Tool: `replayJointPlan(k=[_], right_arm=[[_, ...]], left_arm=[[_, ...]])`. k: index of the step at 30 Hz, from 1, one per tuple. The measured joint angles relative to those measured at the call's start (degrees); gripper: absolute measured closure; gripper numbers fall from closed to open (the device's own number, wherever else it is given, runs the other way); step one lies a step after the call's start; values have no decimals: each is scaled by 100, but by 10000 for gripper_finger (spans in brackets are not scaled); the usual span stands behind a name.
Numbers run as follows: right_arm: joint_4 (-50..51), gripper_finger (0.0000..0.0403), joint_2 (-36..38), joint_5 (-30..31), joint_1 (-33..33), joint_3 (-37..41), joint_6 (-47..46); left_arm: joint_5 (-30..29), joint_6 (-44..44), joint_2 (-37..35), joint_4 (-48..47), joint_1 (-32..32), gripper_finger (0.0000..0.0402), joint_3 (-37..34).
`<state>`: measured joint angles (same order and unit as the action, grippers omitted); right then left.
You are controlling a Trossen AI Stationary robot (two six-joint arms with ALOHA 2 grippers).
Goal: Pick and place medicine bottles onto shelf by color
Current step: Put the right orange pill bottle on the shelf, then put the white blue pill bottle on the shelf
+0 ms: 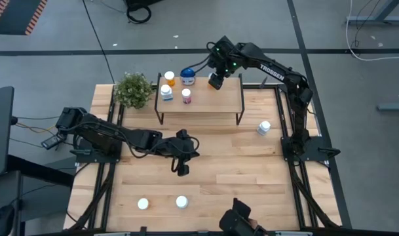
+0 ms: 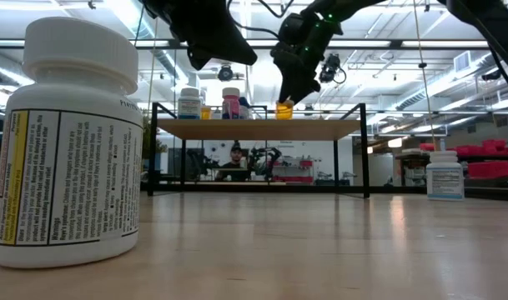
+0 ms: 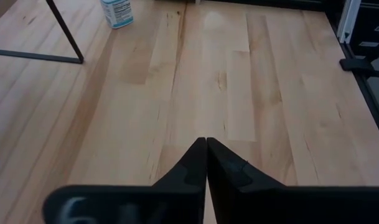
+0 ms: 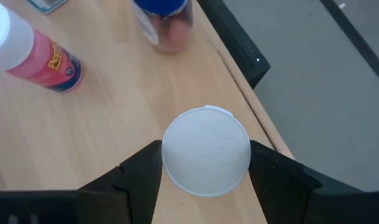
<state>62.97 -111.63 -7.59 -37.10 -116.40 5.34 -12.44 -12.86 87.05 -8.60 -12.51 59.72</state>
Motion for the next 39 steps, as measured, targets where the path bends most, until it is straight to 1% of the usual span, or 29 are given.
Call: replayJointPlan(k=[5,12,16,21,28,37,39], right_arm=[[8,173,0,-22,9,0,0],[-45,173,0,-22,9,0,1],[-45,173,0,-22,11,0,2],[-58,156,0,-22,13,0,24],[-58,125,0,-22,15,0,11],[15,120,14,-16,15,0,46],[65,120,61,90,26,-1,74]], left_arm=[[-1,-2,0,0,1,393,0],[1,0,0,0,0,380,0],[-1,-1,0,0,1,384,0],[1,0,0,0,0,391,0],[-1,-2,0,0,0,382,0],[-1,-2,0,0,2,392,0],[0,-2,0,0,0,390,0]])
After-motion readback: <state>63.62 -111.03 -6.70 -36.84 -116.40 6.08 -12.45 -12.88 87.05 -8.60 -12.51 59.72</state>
